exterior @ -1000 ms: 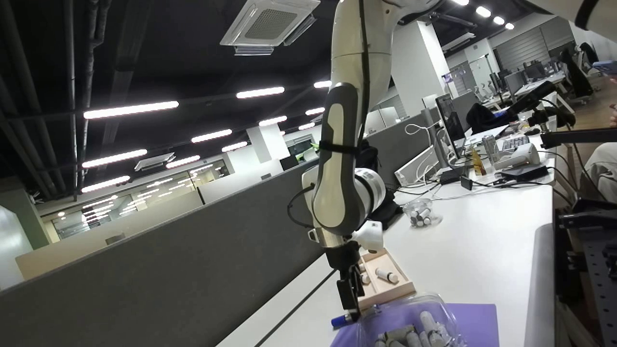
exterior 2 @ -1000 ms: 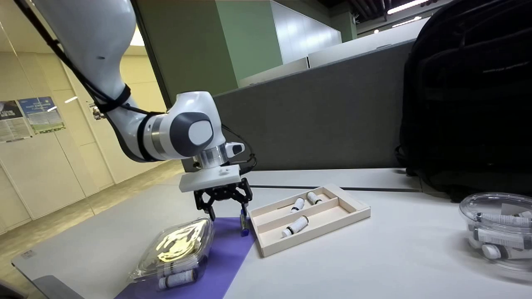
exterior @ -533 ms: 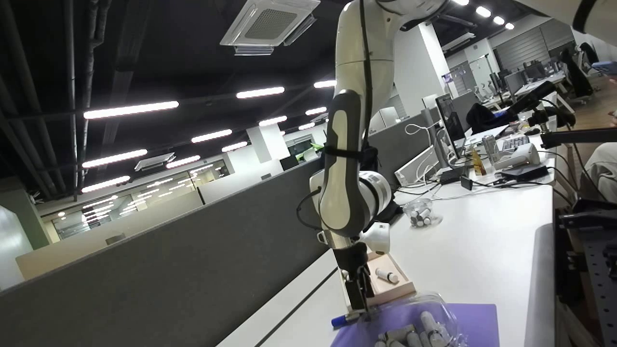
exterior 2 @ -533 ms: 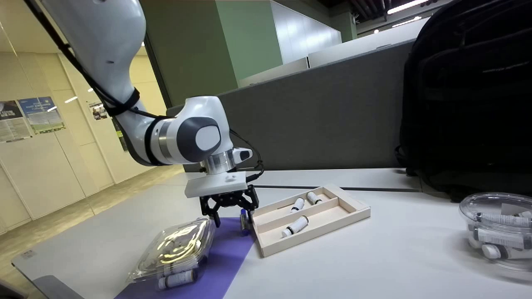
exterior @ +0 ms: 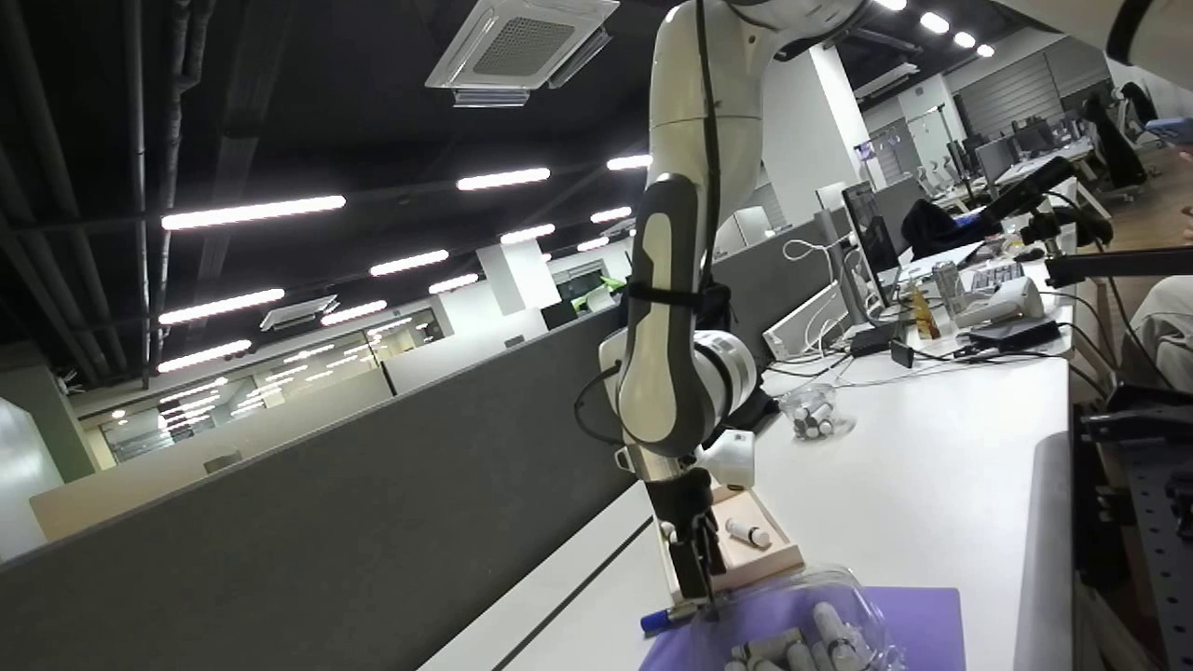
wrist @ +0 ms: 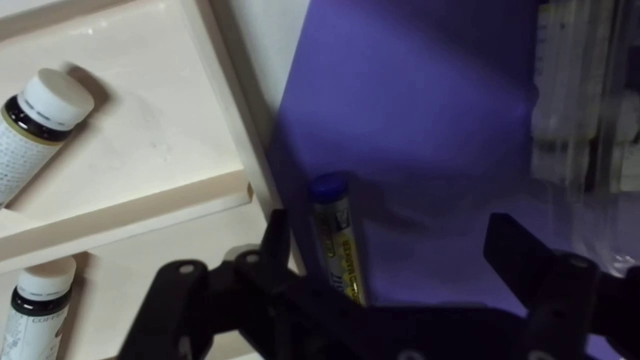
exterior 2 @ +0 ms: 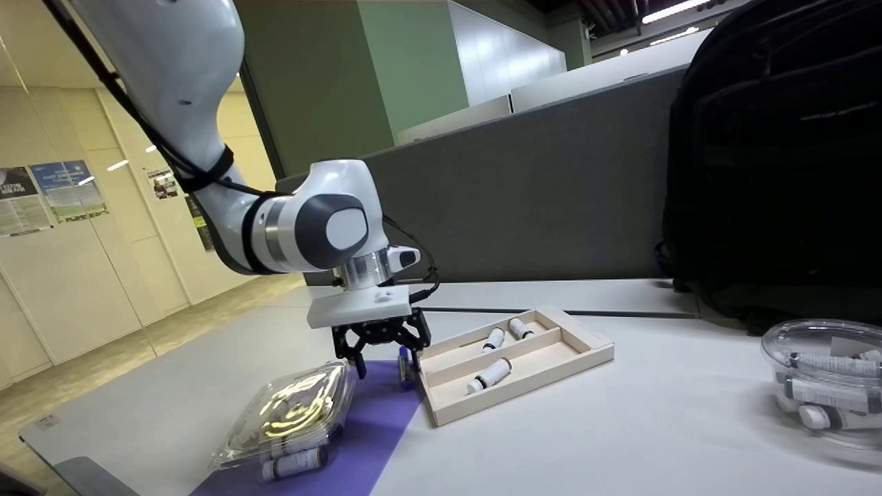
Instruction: Put the marker in the top compartment of the box
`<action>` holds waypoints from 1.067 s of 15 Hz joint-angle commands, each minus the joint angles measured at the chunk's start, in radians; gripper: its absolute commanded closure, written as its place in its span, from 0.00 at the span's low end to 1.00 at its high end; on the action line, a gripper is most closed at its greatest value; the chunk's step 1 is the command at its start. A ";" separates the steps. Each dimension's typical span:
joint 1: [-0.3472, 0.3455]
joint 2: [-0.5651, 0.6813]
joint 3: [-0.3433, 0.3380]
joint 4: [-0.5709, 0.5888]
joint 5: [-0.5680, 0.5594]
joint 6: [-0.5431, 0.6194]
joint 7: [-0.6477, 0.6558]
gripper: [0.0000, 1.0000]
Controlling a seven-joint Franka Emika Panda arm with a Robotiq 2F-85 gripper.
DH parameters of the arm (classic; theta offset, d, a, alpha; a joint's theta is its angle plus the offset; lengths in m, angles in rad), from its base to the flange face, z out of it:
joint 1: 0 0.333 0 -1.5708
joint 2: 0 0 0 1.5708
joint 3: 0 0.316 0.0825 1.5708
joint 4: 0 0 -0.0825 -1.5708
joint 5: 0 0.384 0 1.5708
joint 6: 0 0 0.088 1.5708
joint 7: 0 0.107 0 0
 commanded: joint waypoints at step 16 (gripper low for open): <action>0.015 0.059 -0.015 0.080 -0.002 -0.083 0.022 0.00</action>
